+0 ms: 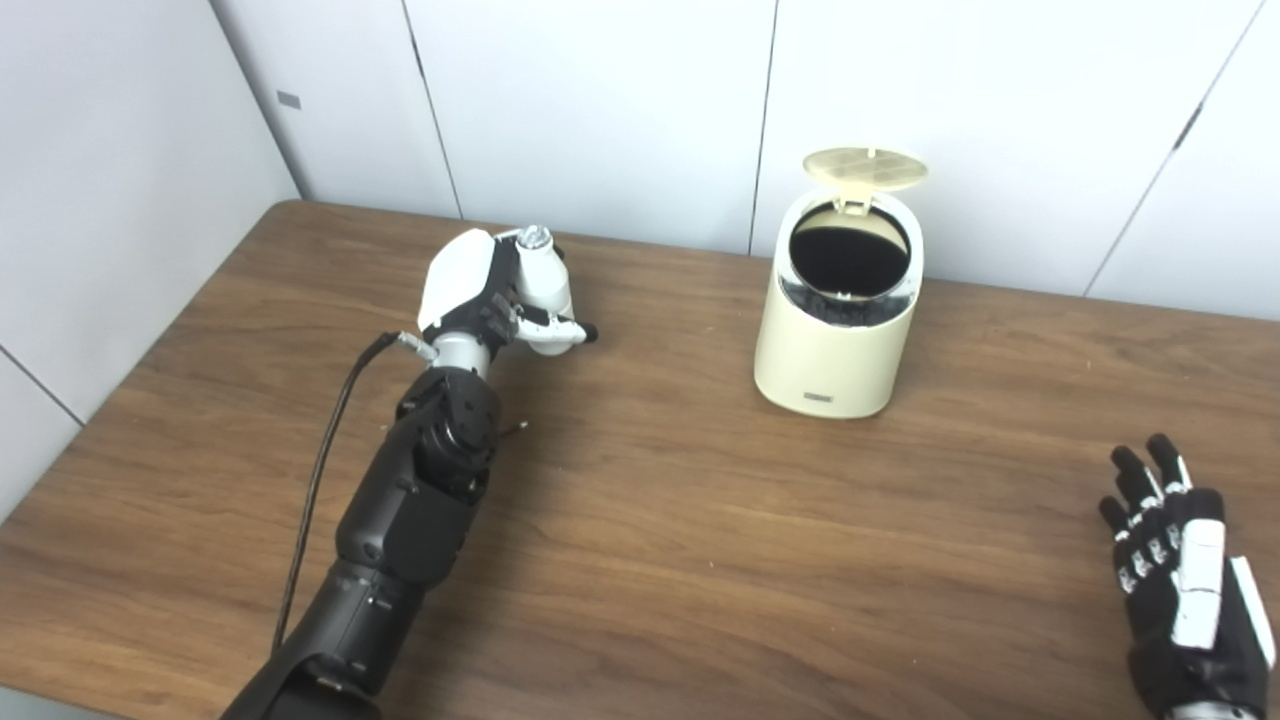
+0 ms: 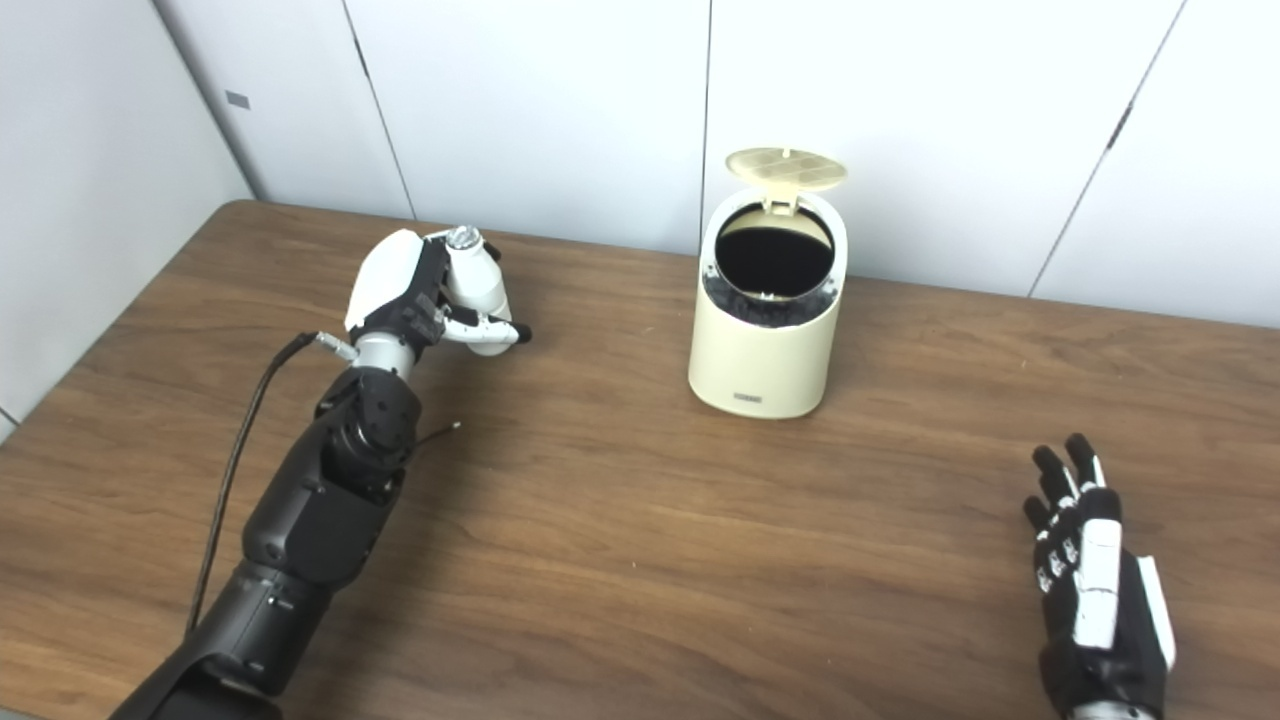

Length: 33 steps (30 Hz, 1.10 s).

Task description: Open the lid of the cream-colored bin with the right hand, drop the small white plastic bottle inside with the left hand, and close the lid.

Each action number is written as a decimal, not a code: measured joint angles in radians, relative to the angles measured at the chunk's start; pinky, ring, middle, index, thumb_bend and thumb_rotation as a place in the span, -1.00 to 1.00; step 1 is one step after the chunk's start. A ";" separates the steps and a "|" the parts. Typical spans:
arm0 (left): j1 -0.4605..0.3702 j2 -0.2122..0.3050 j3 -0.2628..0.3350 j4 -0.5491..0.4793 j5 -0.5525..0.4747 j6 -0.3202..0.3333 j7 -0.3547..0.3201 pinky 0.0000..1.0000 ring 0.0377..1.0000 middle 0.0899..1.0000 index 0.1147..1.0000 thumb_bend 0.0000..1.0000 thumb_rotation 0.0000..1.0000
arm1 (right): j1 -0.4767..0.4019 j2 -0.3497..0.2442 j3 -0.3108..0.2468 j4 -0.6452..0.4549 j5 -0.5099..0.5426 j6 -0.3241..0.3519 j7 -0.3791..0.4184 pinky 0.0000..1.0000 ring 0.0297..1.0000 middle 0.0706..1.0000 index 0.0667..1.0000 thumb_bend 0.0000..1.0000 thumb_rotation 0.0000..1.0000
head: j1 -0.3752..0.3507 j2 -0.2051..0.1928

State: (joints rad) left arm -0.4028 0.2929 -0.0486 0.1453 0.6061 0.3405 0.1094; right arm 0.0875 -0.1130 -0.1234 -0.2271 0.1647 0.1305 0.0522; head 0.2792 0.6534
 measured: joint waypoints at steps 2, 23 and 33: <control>0.000 0.000 0.006 0.001 -0.001 -0.010 0.017 -0.20 -0.14 -0.07 -0.05 0.29 -1.00 | 0.000 -0.001 -0.001 0.001 0.003 0.000 0.000 1.00 1.00 0.86 0.95 0.09 1.00 | 0.002 0.002; 0.018 0.004 0.008 0.043 0.004 -0.126 0.133 -0.19 -0.15 -0.06 -0.22 0.01 -1.00 | -0.001 -0.006 -0.006 0.012 0.029 -0.011 0.011 1.00 1.00 0.82 0.94 0.11 1.00 | -0.052 0.003; 0.052 -0.030 -0.009 -0.231 -0.017 -0.175 0.110 -0.32 -0.20 -0.11 -0.18 -0.05 -1.00 | -0.001 -0.002 0.015 0.061 0.003 -0.081 0.011 1.00 0.99 0.81 0.92 0.17 1.00 | -0.192 -0.021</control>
State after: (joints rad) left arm -0.3507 0.2631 -0.0573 -0.0856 0.5894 0.1658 0.2198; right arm 0.0863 -0.1153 -0.1083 -0.1658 0.1675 0.0498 0.0635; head 0.0877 0.6321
